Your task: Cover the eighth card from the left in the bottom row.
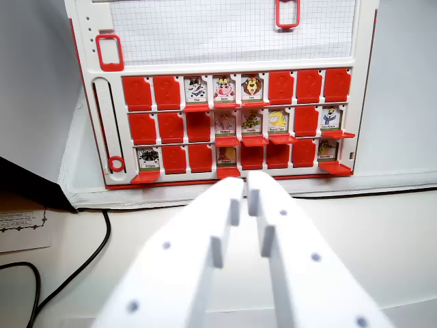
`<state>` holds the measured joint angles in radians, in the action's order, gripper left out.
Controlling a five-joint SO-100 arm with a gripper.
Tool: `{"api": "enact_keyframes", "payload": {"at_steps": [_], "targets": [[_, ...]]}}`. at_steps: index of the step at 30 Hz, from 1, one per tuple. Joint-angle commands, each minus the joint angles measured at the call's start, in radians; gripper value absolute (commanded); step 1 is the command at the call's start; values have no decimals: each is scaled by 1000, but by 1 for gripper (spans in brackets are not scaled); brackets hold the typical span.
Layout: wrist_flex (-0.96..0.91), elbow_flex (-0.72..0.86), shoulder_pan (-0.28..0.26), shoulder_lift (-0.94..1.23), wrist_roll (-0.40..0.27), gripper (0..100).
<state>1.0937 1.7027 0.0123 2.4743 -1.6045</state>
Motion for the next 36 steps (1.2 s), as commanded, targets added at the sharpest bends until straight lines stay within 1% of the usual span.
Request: {"api": "enact_keyframes", "payload": {"at_steps": [1, 6, 9, 17, 23, 31, 36], "targets": [[-9, 25, 18, 37, -2, 0], [-48, 133, 23, 80, -11, 0], [-86, 193, 40, 92, -20, 0], [-302, 385, 137, 84, -77, 0], [-453, 518, 213, 54, -89, 0], [-724, 739, 285, 18, -115, 0], [-945, 838, 334, -86, -123, 0]]}}
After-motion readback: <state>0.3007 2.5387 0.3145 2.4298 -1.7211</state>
